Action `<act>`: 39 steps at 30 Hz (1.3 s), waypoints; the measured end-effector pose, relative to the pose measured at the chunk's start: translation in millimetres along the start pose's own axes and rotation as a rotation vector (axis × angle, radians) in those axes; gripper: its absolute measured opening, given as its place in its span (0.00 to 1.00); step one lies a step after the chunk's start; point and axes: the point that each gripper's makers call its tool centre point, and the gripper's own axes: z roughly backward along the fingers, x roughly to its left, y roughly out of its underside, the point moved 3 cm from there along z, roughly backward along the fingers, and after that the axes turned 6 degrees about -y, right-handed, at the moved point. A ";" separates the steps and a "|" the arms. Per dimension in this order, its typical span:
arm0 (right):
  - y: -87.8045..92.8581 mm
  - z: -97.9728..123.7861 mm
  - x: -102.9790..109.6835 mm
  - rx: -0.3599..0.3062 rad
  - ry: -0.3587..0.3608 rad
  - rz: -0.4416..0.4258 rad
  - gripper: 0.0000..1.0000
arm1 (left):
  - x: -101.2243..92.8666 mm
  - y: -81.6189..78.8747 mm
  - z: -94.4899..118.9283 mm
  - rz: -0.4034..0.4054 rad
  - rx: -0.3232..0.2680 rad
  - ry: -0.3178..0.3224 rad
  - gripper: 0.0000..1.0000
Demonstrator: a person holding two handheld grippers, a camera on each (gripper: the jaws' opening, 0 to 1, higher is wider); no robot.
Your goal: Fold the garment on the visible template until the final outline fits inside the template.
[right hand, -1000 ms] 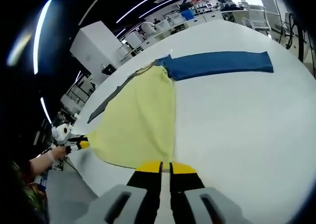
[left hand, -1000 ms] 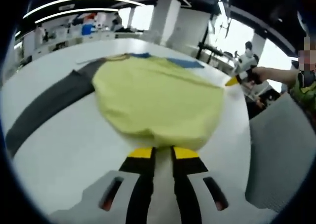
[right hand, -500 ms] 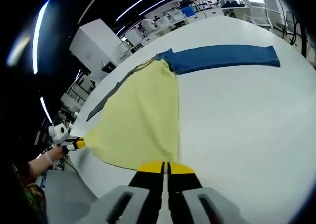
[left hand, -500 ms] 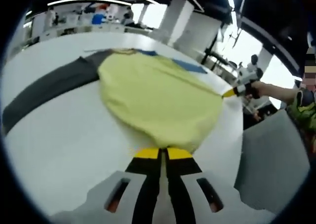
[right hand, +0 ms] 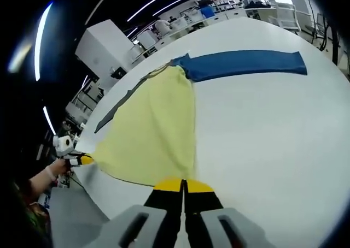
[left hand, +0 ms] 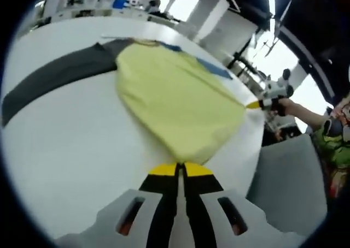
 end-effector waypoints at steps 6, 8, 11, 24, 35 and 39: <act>-4.1 1.3 1.0 -0.006 0.003 0.026 0.00 | 0.3 12.9 0.1 0.041 0.046 -0.010 0.00; -4.7 -2.2 -0.8 -0.007 0.003 0.032 0.02 | -3.9 12.5 -1.2 0.053 0.042 -0.007 0.00; -5.1 -8.0 -3.2 0.010 0.006 0.037 0.02 | -1.4 13.5 -2.1 0.073 0.039 -0.011 0.00; -4.7 -7.7 -4.6 0.043 0.061 0.141 0.13 | -17.4 17.9 -2.5 0.117 0.061 -0.018 0.00; 3.2 -5.9 4.2 0.049 0.046 0.075 0.00 | -25.1 17.3 -0.6 0.154 0.077 -0.019 0.00; 5.3 -4.7 5.0 0.065 0.035 0.066 0.00 | -28.6 19.7 2.4 0.157 0.088 -0.022 0.00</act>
